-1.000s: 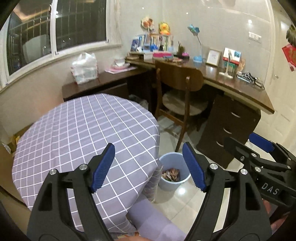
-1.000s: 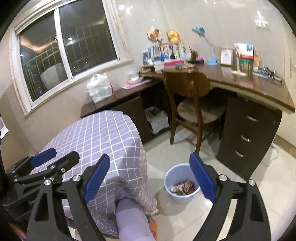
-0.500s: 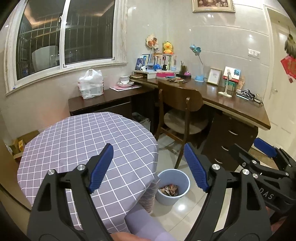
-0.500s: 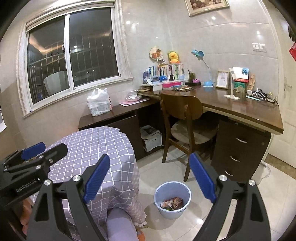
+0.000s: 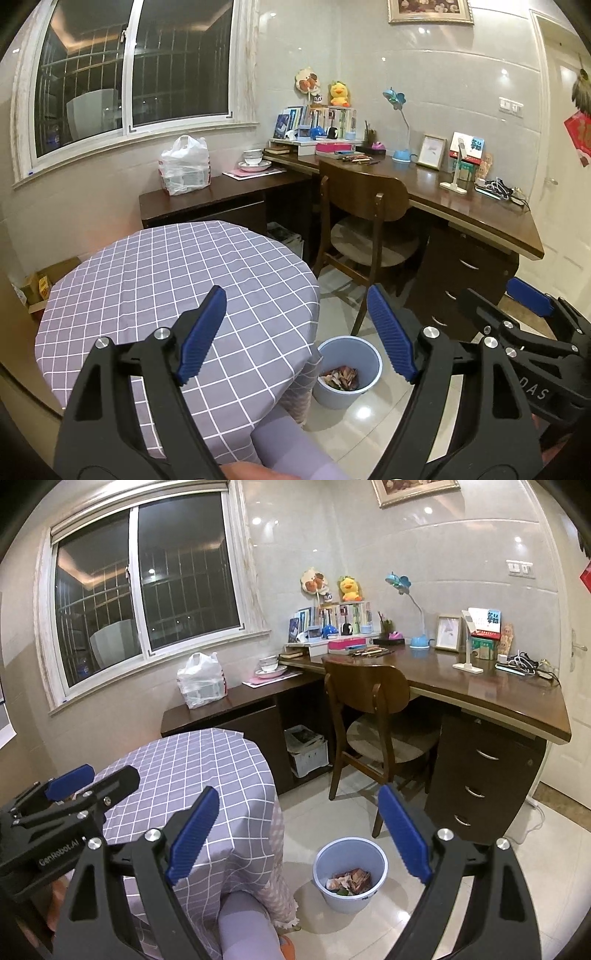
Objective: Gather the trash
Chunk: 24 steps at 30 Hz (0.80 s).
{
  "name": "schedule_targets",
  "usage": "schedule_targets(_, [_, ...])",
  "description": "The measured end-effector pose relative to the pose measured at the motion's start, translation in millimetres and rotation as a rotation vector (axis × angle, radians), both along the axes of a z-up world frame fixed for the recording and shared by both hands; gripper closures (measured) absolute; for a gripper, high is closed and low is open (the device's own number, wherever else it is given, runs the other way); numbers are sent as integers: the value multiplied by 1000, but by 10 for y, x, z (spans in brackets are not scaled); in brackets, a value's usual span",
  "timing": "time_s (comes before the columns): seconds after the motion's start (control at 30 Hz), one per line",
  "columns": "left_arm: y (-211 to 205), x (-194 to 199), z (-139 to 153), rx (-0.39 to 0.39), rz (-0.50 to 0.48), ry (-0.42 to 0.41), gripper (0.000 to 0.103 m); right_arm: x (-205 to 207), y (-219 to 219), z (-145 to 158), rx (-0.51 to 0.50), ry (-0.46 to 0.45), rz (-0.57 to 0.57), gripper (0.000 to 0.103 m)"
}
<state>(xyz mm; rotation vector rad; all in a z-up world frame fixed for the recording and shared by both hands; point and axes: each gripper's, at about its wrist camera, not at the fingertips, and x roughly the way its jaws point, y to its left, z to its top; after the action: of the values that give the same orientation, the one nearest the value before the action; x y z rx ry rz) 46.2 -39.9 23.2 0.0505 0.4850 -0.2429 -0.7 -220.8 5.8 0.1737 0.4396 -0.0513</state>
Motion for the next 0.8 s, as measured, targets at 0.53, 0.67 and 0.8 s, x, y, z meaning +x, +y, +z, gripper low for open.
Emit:
schedule_targets(0.53, [32, -9, -42, 9, -1, 12, 24, 41, 66, -41, -11, 25, 4, 16])
schedule_targets(0.67, [39, -13, -43, 7, 0, 15, 24, 56, 71, -36, -8, 25, 8, 16])
schedule_targets(0.8, [43, -19, -38, 8, 4, 13, 24, 51, 70, -37, -5, 25, 8, 16])
